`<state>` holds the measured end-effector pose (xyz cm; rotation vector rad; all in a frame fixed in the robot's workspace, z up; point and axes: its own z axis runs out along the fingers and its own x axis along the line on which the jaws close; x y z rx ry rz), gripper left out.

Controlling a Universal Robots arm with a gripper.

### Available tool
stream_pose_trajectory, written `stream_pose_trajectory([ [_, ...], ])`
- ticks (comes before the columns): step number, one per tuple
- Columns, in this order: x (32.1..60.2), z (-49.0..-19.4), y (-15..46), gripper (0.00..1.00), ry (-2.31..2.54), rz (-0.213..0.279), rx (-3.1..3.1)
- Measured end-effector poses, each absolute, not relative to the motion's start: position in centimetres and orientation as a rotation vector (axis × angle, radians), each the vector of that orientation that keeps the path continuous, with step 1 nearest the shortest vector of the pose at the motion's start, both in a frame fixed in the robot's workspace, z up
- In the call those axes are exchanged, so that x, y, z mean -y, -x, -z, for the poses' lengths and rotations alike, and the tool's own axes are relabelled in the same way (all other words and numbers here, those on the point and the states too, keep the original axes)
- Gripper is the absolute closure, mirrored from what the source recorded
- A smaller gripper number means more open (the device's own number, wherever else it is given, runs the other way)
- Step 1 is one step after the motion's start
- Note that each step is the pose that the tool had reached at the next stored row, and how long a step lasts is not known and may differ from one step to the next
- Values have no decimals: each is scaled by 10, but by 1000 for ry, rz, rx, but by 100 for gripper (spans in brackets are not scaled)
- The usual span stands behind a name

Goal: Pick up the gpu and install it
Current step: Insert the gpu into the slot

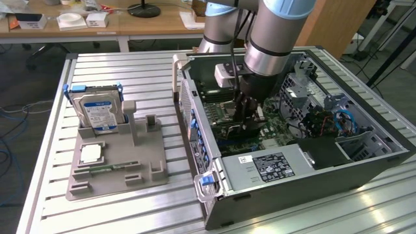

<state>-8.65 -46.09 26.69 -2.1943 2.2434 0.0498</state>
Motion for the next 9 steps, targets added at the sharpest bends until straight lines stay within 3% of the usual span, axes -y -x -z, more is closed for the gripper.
stream_pose_trajectory([
  [1, 461, -269, 86, 53, 2195, -50, -2243],
  [9, 461, -291, 87, 53, 2192, -50, -2245],
])
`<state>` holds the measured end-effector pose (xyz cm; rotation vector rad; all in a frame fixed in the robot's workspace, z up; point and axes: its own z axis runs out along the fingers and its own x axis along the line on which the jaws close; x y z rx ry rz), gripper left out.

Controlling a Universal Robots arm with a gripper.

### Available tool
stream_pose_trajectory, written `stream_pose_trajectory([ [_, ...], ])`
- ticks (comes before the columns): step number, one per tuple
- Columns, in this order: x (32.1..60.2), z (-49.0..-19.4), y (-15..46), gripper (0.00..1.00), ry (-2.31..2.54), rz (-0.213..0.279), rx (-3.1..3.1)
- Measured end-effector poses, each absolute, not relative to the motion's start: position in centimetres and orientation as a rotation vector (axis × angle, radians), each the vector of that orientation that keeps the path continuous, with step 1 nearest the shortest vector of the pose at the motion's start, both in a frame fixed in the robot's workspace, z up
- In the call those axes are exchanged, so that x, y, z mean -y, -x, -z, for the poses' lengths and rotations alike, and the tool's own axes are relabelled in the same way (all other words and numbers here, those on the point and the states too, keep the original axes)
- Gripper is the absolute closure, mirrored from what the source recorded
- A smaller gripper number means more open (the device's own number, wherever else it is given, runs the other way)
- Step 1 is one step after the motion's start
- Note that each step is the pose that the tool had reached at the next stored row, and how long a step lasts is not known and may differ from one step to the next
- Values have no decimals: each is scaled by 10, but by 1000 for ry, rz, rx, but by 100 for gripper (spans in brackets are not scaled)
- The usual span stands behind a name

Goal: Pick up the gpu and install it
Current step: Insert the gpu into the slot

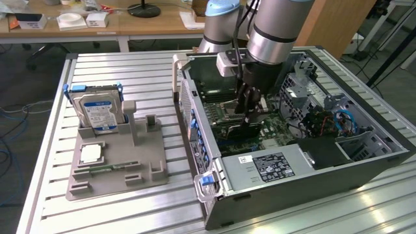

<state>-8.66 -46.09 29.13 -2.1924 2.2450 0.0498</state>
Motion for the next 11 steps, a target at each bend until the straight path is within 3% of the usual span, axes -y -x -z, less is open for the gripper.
stream_pose_trajectory([
  [3, 461, -291, 87, 55, 2192, -50, -2245],
  [4, 461, -291, 87, 61, 2192, -50, -2245],
  [5, 461, -291, 87, 61, 2192, -50, -2245],
  [8, 461, -291, 87, 78, 2192, -50, -2245],
  [9, 461, -291, 87, 78, 2192, -50, -2245],
  [11, 461, -291, 87, 89, 2192, -50, -2245],
])
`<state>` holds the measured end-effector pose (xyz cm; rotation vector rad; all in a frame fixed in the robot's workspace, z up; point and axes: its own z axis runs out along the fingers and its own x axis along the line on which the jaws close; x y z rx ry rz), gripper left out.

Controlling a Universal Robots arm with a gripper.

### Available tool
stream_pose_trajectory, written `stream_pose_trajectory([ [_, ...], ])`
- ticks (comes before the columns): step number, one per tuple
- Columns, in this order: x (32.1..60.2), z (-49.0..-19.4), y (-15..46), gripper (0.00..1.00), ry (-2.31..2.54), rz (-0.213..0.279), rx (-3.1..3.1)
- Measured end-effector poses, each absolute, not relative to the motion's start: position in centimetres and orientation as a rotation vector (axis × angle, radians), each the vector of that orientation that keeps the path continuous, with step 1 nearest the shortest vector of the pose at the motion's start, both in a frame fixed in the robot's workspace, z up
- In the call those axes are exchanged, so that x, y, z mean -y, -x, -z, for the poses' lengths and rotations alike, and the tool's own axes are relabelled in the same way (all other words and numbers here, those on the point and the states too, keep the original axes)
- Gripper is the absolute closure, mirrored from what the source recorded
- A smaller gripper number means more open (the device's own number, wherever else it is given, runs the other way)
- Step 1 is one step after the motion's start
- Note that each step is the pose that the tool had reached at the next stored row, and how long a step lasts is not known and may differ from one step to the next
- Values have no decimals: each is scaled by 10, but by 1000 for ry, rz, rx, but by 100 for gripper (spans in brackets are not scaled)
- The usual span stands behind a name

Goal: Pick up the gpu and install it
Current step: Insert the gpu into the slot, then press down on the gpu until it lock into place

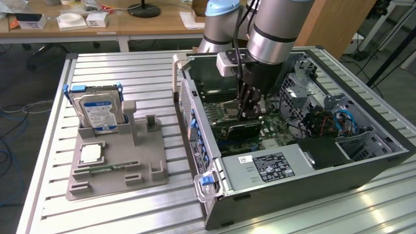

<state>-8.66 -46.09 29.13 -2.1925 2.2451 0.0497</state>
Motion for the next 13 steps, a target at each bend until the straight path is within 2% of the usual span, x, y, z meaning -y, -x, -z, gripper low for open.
stream_pose_trajectory([
  [13, 461, -289, 87, 89, 2192, -50, -2245],
])
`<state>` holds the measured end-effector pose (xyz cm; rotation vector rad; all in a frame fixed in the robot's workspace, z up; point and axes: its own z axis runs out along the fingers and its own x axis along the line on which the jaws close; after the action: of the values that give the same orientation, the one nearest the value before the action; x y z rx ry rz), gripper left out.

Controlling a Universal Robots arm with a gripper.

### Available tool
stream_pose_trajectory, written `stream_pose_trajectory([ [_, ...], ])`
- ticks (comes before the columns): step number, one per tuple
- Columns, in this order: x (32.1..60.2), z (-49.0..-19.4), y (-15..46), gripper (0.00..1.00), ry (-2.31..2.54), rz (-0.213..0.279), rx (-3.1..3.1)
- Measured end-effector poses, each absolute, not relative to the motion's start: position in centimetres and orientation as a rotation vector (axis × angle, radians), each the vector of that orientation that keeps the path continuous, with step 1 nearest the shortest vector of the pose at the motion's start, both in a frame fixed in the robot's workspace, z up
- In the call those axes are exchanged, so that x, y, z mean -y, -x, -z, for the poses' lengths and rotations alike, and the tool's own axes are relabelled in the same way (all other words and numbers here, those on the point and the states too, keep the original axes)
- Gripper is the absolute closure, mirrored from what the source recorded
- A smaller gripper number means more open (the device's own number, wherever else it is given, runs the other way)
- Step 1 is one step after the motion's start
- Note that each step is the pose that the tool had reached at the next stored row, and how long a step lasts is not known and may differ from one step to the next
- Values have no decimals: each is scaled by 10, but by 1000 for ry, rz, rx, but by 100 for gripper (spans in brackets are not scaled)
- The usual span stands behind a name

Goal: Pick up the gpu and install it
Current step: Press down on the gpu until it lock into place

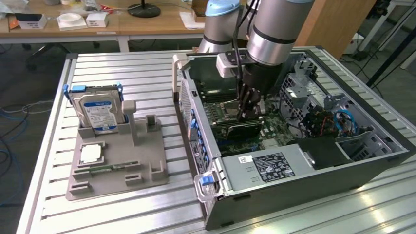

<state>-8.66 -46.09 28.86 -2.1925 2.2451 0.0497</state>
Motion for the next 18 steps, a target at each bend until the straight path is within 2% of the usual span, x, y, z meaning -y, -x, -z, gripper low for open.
stream_pose_trajectory([
  [18, 461, -278, 87, 89, 2192, -50, -2245],
])
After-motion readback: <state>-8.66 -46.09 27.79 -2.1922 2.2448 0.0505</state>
